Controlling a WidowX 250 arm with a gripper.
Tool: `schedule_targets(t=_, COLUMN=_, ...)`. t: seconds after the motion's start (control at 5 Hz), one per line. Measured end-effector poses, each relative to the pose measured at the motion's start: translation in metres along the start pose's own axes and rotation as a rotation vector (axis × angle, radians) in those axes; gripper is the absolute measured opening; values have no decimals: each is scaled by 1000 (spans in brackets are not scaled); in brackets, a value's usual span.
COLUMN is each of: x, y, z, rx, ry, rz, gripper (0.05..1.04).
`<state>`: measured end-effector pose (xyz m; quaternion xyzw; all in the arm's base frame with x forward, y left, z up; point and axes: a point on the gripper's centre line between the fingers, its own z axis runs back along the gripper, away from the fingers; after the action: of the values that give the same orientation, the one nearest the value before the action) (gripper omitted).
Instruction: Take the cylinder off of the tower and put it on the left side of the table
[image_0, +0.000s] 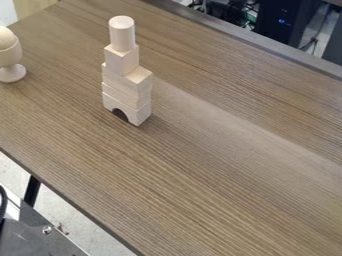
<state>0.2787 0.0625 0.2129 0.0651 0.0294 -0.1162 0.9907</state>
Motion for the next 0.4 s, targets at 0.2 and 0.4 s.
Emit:
schedule_targets(t=0.2, x=1, y=-2, z=-9, rx=-16, ry=28, rz=-3, gripper=998)
schedule_targets(t=0.4, x=8, y=0, z=-13, rx=-49, ry=27, rz=19, gripper=999)
